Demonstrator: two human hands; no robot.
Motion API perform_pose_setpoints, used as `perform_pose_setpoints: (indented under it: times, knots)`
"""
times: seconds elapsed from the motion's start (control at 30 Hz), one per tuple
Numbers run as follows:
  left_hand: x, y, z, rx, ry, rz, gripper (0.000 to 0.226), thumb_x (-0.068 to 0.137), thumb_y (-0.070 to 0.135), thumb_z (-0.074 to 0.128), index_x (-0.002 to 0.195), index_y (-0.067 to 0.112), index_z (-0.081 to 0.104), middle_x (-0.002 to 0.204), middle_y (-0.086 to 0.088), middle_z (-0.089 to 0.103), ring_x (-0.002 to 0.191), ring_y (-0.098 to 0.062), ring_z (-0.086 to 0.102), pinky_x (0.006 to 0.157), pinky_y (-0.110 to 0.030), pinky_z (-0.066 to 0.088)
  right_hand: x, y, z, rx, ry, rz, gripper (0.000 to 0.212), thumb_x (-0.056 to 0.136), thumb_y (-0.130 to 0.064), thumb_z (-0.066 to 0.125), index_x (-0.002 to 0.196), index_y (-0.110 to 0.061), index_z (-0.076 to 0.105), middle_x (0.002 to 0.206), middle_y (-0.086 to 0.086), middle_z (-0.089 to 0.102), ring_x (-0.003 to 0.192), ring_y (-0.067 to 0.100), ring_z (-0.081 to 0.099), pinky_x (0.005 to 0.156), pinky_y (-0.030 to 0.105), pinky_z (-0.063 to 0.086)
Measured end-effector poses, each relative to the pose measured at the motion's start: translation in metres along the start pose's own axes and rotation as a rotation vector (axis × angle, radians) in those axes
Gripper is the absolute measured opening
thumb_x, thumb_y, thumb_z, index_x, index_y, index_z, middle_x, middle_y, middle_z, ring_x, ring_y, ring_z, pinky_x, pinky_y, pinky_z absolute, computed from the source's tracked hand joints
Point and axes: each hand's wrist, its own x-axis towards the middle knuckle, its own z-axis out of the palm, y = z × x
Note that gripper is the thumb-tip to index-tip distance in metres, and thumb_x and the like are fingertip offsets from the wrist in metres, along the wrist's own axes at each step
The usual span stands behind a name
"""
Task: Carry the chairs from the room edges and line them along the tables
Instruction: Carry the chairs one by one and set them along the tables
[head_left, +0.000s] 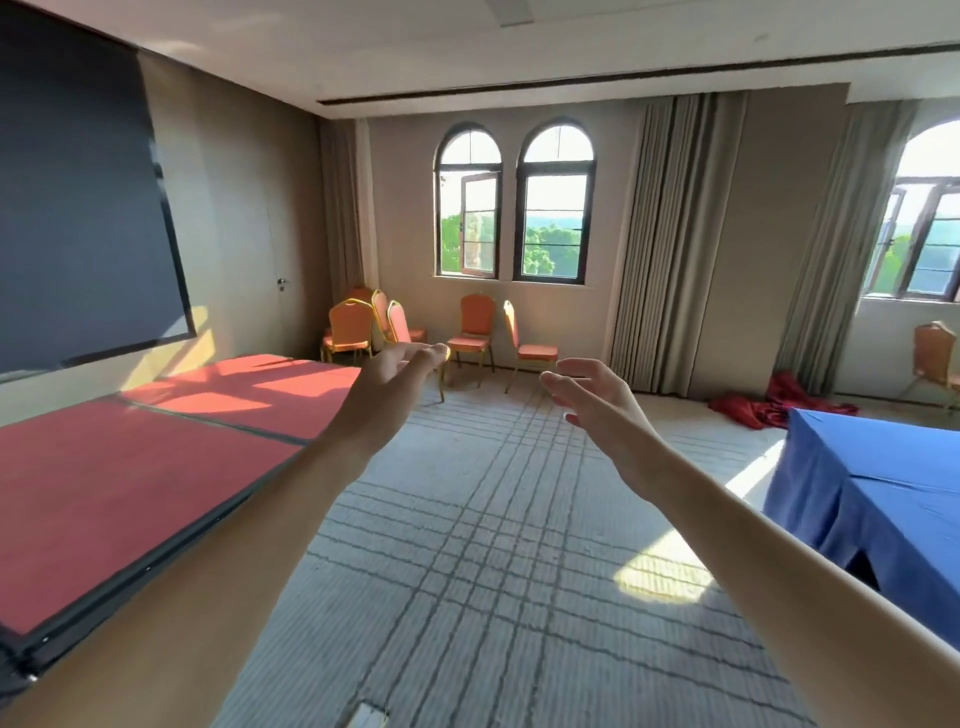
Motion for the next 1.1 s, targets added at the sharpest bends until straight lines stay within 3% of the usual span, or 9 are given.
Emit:
perform_pose_setpoints:
  times: [0.13,0.3,0.4,0.57,0.73,0.83,0.93,1.1]
  knots:
    - [0.098,-0.072,-0.016,-0.009,0.031,-0.014,0.060,0.080,0.065,0.046,0.123,0.026,0.060,0.106,-0.010,0.067,0.102,-0.017,0.061,0.080,-0.025,0.042,0.103,0.043,0.042,-0.021,-0.014,0.017,0.041,0.083,-0.052,0.073,0.117,-0.035,0.059,0.113,-0.008,0.069,0.112,0.011,0.062,0.105,0.043,0.047]
    - [0.243,-0.185,-0.042,-0.013,0.034,-0.039,0.060,0.078,0.065,0.049,0.123,0.028,0.060,0.120,0.002,0.062,0.115,-0.014,0.054,0.094,-0.034,0.043,0.259,0.109,0.112,-0.063,-0.021,0.035,0.036,0.085,-0.049,0.072,0.114,-0.036,0.057,0.113,-0.008,0.068,0.111,0.010,0.061,0.104,0.041,0.047]
    - [0.332,-0.243,-0.062,-0.027,0.005,-0.059,0.056,0.077,0.063,0.051,0.120,0.029,0.062,0.119,0.002,0.062,0.114,-0.014,0.055,0.094,-0.035,0.043,0.356,0.143,0.152,-0.111,-0.026,0.048,0.038,0.086,-0.049,0.072,0.117,-0.035,0.056,0.115,-0.008,0.068,0.110,0.009,0.061,0.102,0.039,0.048]
    - [0.475,-0.317,-0.094,-0.052,0.029,-0.113,0.049,0.077,0.060,0.053,0.114,0.031,0.064,0.110,0.006,0.063,0.111,-0.013,0.056,0.094,-0.035,0.044,0.501,0.185,0.202,-0.172,-0.019,0.068,0.050,0.088,-0.049,0.068,0.130,-0.028,0.052,0.118,-0.006,0.063,0.109,0.009,0.058,0.087,0.029,0.048]
    - [0.594,-0.388,-0.094,-0.045,0.025,-0.150,0.046,0.077,0.061,0.055,0.112,0.032,0.065,0.112,0.003,0.063,0.111,-0.014,0.056,0.098,-0.037,0.044,0.625,0.236,0.235,-0.155,0.010,0.052,0.049,0.090,-0.044,0.068,0.131,-0.025,0.051,0.116,-0.005,0.063,0.106,0.004,0.058,0.074,0.022,0.046]
    - [0.674,-0.441,-0.081,-0.030,0.018,-0.161,0.044,0.080,0.059,0.057,0.113,0.031,0.064,0.113,0.003,0.064,0.110,-0.013,0.057,0.094,-0.035,0.045,0.710,0.281,0.255,-0.126,0.059,0.004,0.044,0.089,-0.038,0.071,0.127,-0.022,0.055,0.115,-0.005,0.066,0.107,0.004,0.061,0.081,0.019,0.049]
    - [0.773,-0.490,-0.057,-0.034,0.036,-0.164,0.043,0.080,0.056,0.059,0.114,0.030,0.065,0.113,0.004,0.065,0.105,-0.010,0.059,0.080,-0.028,0.045,0.817,0.329,0.268,-0.086,0.088,-0.040,0.041,0.088,-0.034,0.072,0.124,-0.022,0.057,0.113,-0.006,0.069,0.106,0.005,0.064,0.088,0.022,0.051]
    - [0.930,-0.538,-0.027,-0.009,0.049,-0.169,0.048,0.079,0.056,0.059,0.116,0.027,0.063,0.113,0.005,0.066,0.108,-0.010,0.059,0.077,-0.024,0.042,0.991,0.375,0.274,-0.073,0.039,-0.049,0.043,0.088,-0.037,0.072,0.125,-0.021,0.057,0.109,-0.008,0.069,0.105,0.005,0.064,0.086,0.022,0.050]
